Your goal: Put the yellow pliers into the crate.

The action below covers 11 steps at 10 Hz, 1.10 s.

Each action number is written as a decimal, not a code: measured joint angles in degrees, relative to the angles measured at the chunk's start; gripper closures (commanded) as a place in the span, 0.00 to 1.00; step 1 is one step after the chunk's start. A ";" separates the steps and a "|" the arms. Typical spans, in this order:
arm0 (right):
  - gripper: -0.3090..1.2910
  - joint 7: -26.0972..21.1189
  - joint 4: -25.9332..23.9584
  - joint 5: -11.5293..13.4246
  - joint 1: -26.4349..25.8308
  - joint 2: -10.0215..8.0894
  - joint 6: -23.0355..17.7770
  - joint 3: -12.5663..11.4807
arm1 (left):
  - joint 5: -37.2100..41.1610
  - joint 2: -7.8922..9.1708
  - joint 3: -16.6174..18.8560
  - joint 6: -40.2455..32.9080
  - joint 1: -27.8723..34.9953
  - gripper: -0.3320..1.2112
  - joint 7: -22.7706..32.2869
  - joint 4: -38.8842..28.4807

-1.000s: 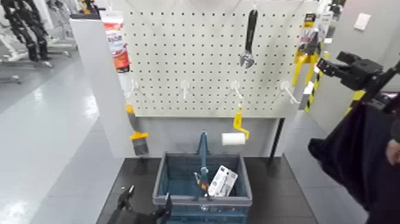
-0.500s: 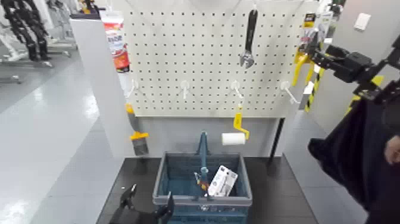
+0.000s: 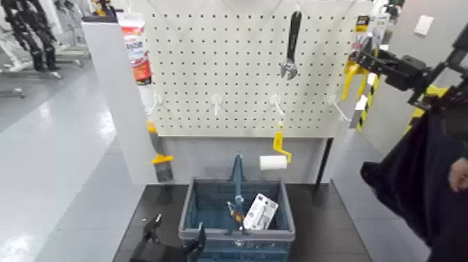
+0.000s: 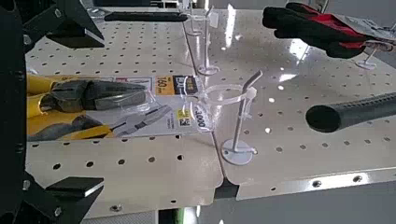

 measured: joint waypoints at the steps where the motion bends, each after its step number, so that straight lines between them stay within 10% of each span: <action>1: 0.58 0.13 0.29 -0.13 -0.28 -0.01 0.13 0.23 | 0.00 0.04 -0.07 0.00 -0.03 0.41 0.02 0.02; 3: 0.86 0.64 0.59 -0.06 -0.82 -0.01 0.39 0.77 | 0.00 0.05 -0.14 0.00 -0.13 0.41 0.03 0.03; 11: 0.89 1.71 1.64 0.30 -2.31 0.01 0.12 1.81 | -0.09 0.04 -0.34 -0.09 -0.31 0.41 0.06 0.10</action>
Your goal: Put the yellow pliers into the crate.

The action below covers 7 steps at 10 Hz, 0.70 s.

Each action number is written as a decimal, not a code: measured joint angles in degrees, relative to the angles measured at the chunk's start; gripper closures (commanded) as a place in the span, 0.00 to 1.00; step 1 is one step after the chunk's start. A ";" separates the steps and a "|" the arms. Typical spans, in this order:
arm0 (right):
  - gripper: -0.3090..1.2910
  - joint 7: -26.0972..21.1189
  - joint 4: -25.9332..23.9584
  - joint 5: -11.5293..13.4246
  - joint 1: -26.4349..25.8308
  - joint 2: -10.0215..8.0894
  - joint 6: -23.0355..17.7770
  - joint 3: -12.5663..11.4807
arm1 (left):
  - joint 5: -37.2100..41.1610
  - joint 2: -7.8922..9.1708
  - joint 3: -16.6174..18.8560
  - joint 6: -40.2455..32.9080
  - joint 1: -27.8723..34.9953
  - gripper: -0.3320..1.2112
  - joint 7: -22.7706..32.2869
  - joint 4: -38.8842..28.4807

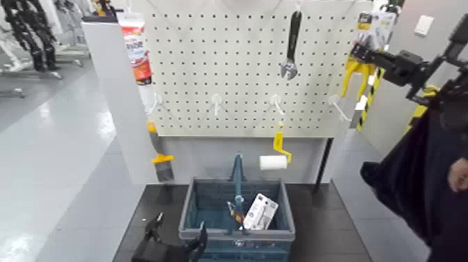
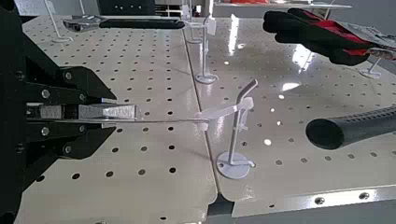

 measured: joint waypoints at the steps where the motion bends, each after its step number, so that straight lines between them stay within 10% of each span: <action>1: 0.89 0.06 0.00 0.00 -0.06 0.04 -0.02 0.08 | 0.00 0.01 -0.01 -0.01 0.00 0.41 0.00 0.01; 7: 0.89 0.36 -6.41 0.04 1.93 0.64 -0.37 -0.72 | 0.05 0.11 0.27 -0.25 0.17 0.41 0.09 0.10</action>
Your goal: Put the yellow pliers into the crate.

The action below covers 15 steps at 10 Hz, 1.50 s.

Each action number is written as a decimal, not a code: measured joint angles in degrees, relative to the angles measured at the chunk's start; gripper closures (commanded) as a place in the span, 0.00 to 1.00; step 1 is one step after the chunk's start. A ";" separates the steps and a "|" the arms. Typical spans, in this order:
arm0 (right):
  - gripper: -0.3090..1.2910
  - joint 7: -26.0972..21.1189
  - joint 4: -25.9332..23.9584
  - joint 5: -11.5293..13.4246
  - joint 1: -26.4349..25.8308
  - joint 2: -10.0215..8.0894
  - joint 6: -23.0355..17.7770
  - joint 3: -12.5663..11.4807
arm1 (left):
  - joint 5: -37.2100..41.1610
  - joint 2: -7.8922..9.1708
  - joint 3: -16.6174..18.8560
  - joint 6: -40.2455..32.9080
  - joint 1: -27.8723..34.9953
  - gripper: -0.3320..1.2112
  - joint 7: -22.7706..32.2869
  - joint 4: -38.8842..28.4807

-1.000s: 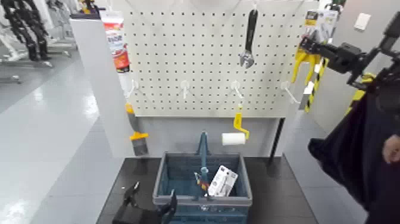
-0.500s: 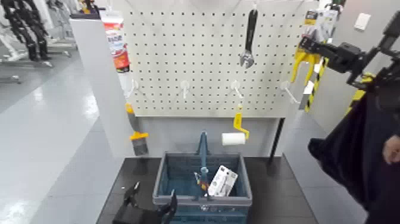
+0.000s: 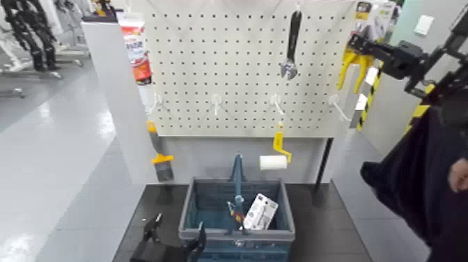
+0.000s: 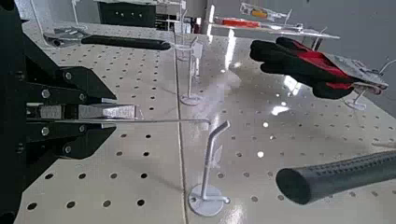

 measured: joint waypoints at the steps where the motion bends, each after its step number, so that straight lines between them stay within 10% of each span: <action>1: 0.89 -0.16 -2.52 0.08 1.06 0.16 0.33 -0.59 | 0.04 0.08 0.02 -0.01 0.02 0.41 0.00 0.00; 6: 0.89 -0.72 -11.87 -0.67 5.51 1.77 1.77 -1.23 | 0.13 0.42 -0.24 -0.01 0.19 0.41 0.49 -0.09; 15: 0.89 -1.63 -13.75 -3.06 13.36 9.23 0.78 0.88 | 0.13 0.45 -0.66 0.26 0.07 0.41 0.90 -0.09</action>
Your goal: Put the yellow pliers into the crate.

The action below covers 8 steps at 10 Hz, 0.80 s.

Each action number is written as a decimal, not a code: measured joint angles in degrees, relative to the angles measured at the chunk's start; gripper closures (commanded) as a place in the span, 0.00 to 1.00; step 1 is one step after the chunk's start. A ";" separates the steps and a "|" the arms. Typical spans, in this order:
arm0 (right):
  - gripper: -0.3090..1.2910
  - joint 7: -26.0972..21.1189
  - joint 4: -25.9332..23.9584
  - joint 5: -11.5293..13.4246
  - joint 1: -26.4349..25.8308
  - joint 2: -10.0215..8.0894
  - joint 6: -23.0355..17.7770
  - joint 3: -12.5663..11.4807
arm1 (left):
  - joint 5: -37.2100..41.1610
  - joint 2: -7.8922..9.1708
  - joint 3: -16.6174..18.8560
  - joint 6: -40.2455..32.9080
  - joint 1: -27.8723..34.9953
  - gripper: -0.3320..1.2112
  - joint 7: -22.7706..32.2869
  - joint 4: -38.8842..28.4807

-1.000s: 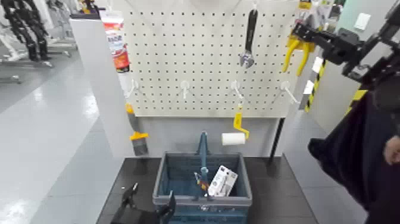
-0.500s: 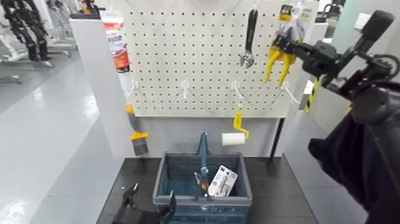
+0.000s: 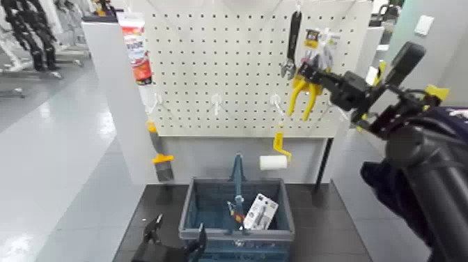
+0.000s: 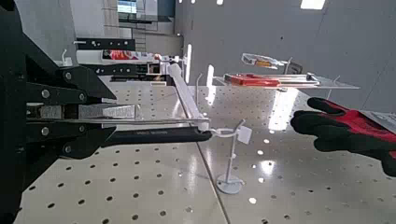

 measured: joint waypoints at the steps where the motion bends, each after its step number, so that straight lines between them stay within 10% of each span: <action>1: 0.89 -0.16 -0.31 -0.30 1.22 0.89 0.02 0.36 | 0.00 0.00 -0.02 0.00 0.02 0.41 0.06 0.00; 8: 0.89 -1.40 -1.06 1.82 9.16 3.85 1.73 2.59 | 0.07 0.14 -0.20 0.00 0.03 0.41 0.40 0.00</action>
